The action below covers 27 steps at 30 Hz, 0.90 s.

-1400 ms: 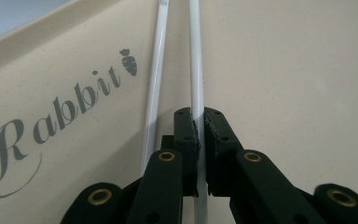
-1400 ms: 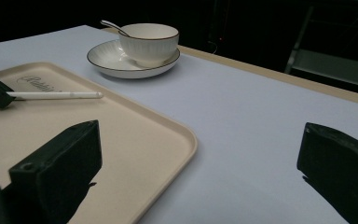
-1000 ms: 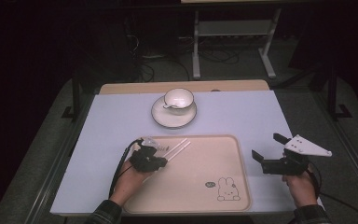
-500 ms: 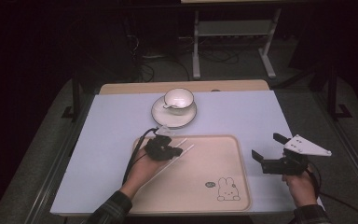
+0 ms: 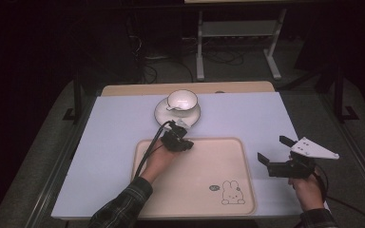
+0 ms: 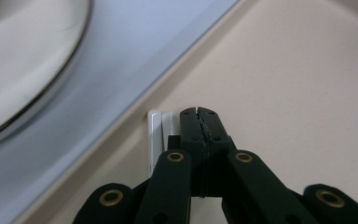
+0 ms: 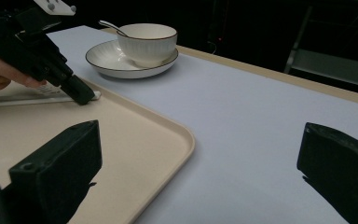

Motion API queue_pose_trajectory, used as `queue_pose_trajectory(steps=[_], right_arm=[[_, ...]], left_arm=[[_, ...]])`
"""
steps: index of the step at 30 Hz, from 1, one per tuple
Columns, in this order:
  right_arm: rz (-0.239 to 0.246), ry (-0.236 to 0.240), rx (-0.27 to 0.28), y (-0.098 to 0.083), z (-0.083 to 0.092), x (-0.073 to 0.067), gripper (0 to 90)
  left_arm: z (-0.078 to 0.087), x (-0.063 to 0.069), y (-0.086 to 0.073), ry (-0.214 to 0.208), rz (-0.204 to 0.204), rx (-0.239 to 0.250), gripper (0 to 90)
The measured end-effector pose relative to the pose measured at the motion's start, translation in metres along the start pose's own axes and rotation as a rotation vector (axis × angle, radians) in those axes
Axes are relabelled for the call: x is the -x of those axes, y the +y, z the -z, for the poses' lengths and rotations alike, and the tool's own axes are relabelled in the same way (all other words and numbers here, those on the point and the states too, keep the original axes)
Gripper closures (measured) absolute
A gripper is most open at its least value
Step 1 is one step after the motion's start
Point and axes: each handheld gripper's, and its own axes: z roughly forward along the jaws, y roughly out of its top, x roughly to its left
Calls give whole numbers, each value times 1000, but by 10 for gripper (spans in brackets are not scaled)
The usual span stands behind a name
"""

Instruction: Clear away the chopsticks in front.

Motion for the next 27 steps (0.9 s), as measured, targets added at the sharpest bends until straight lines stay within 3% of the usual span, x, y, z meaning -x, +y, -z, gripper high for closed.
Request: queue_pose_trajectory(steps=[11, 27], right_arm=[[4, 0, -2, 0, -1, 0, 0], [1, -2, -2, 0, 0, -1, 0]], left_arm=[[24, -17, -25, 25, 43, 1, 893], [63, -22, -67, 39, 67, -35, 892]])
